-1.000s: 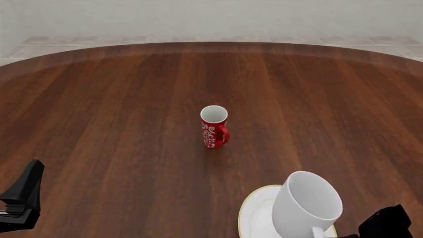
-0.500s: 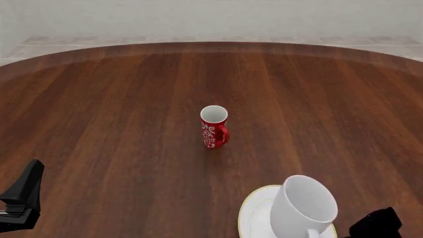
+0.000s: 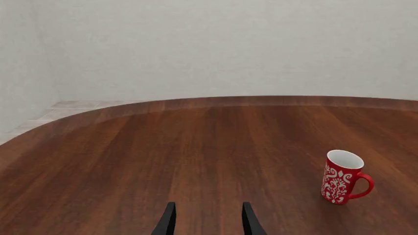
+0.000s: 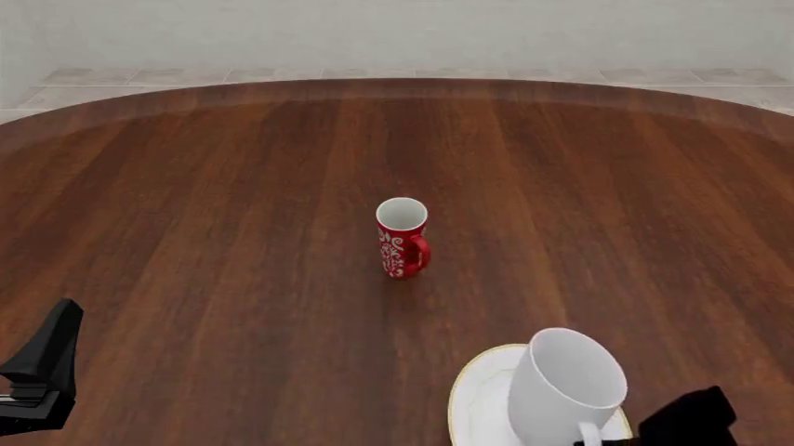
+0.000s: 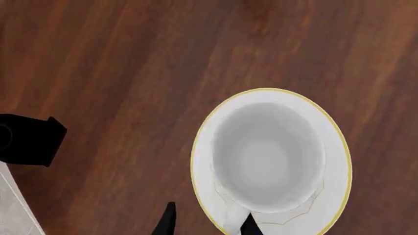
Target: Put the white mug on the plate.
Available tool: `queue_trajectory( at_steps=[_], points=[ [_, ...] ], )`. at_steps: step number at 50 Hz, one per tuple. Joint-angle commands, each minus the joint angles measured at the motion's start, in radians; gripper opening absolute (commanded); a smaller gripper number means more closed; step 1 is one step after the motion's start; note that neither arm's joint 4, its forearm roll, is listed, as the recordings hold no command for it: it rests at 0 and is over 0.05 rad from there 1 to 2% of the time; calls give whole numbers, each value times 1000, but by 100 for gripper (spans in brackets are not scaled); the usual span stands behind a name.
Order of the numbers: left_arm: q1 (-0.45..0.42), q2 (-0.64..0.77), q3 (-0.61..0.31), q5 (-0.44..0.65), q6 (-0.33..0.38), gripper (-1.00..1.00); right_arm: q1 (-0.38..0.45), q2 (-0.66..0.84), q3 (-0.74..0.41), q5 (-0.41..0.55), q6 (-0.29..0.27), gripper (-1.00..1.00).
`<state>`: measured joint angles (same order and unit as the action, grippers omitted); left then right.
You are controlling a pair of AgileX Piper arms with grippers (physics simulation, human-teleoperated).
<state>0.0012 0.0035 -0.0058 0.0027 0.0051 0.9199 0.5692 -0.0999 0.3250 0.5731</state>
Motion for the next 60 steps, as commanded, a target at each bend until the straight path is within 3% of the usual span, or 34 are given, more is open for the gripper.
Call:
queue_trajectory(
  at_steps=[1, 15, 40, 60],
  points=[
    [0, 0, 0, 0, 0, 100, -6, 27, 12, -15, 13, 100],
    [0, 0, 0, 0, 0, 100, -9, 3, -3, 24, 4, 100],
    [0, 0, 0, 0, 0, 100, -53, -239, -103, 341, -40, 100],
    [0, 0, 0, 0, 0, 100, -45, -231, -112, 333, -39, 100]
  ],
)
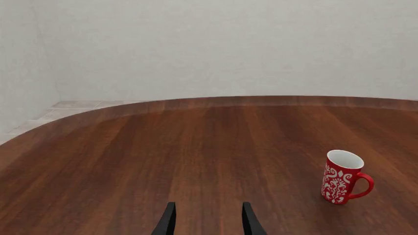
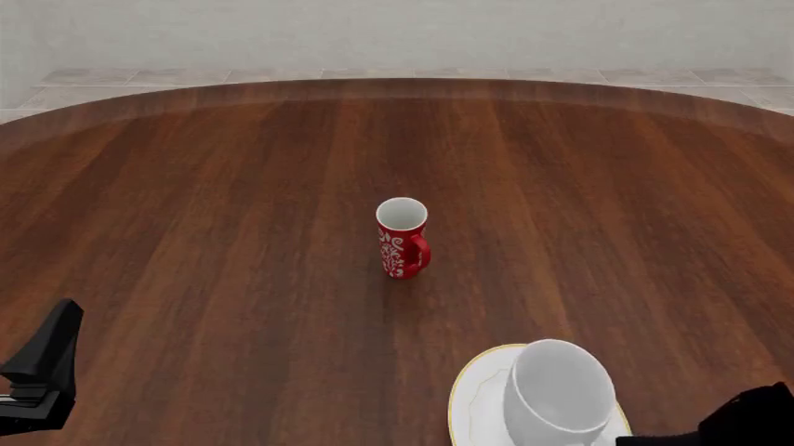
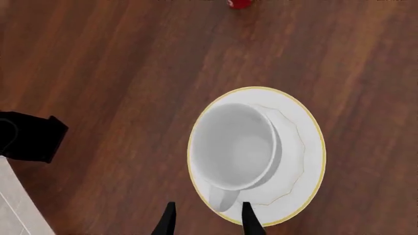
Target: Put the white mug on the plate.
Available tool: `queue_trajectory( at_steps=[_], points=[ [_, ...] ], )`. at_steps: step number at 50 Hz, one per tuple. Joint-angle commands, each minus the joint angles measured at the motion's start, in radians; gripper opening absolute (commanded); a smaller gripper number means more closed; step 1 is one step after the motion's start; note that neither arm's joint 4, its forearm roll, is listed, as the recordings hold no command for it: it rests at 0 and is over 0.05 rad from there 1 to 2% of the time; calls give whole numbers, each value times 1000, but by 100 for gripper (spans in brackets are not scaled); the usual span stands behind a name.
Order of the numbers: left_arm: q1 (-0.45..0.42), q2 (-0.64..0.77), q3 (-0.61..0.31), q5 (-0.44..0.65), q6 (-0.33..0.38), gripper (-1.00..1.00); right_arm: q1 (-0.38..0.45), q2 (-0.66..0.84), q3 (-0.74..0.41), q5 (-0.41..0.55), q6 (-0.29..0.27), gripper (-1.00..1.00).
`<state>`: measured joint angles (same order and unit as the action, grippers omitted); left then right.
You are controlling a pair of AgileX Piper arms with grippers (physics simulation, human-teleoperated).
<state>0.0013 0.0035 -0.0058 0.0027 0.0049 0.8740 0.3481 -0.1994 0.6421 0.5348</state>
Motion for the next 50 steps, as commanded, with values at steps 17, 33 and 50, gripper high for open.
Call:
queue_trajectory(
  at_steps=[17, 33, 50],
  points=[
    [0, 0, 0, 0, 0, 100, -5, -140, -153, 228, -14, 100],
    [0, 0, 0, 0, 0, 100, -15, -273, -326, 450, -12, 100],
    [0, 0, 0, 0, 0, 100, -44, -341, -444, 578, -17, 100]
  ],
)
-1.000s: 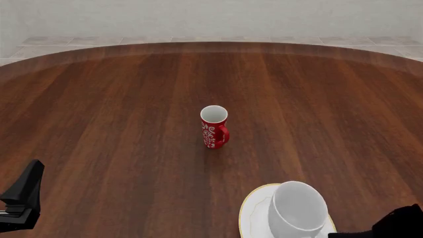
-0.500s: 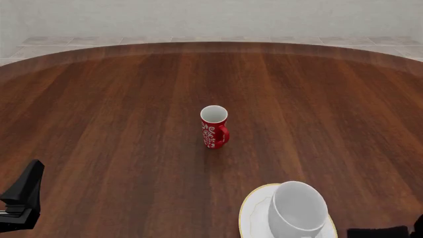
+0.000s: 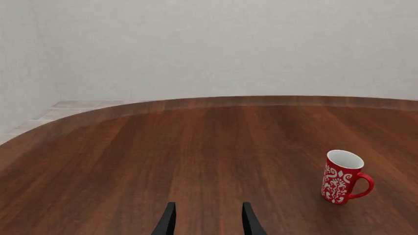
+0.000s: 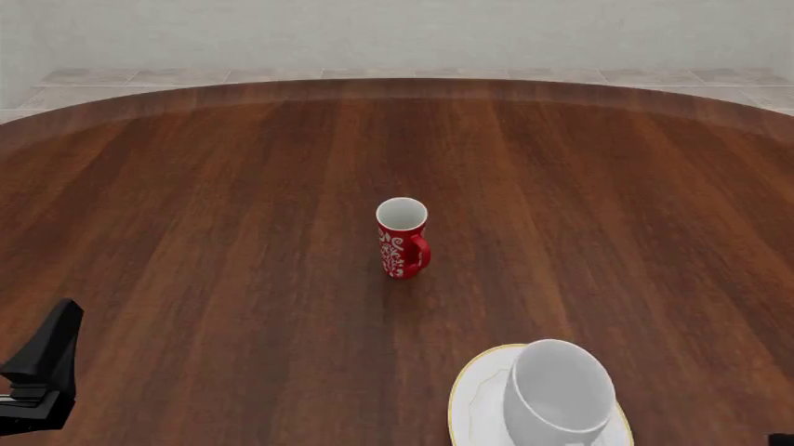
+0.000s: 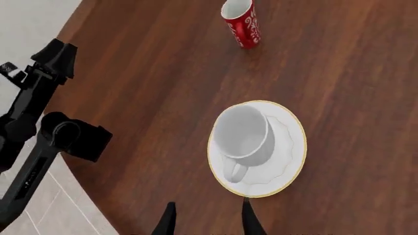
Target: Put the white mug on the plate.
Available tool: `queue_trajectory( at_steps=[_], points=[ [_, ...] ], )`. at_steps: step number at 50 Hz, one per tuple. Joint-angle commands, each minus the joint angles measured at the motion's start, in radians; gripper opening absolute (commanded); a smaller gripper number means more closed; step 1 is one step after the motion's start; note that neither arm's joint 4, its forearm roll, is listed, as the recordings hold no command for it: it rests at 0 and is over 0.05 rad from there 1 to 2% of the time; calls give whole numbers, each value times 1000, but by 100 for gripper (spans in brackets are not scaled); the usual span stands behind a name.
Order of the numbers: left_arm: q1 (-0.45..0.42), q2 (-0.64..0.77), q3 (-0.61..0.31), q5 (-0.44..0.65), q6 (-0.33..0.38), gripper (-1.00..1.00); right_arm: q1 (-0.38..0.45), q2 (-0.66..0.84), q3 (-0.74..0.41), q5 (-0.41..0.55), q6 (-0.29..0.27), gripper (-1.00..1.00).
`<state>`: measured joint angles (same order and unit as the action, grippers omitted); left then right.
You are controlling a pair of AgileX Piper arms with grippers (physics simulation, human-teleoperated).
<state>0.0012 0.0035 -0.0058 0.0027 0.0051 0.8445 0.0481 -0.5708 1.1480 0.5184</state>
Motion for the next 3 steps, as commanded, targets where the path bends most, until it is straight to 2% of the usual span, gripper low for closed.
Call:
queue_trajectory(
  at_steps=[1, 3],
  points=[
    [0, 0, 0, 0, 0, 100, -16, -41, -76, 72, 1, 100],
    [0, 0, 0, 0, 0, 100, -23, -42, -87, 72, 2, 100]
  ],
)
